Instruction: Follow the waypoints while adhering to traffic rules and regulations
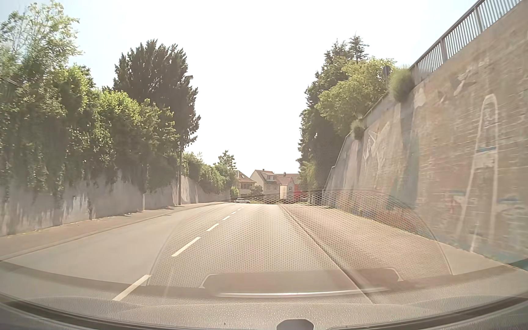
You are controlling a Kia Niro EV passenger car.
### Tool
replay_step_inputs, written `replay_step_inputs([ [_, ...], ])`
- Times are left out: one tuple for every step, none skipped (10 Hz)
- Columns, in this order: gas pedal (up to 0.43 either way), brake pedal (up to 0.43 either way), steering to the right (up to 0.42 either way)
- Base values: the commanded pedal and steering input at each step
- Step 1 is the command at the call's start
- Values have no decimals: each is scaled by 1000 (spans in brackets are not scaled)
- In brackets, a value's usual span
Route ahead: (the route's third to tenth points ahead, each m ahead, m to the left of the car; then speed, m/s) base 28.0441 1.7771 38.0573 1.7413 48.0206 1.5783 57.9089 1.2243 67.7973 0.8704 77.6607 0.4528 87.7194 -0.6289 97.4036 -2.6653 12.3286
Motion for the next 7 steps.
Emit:
replay_step_inputs([
  [28,0,-8],
  [28,0,-7],
  [28,0,-7],
  [28,0,-7],
  [28,0,-6],
  [28,0,-6],
  [28,0,-6],
])
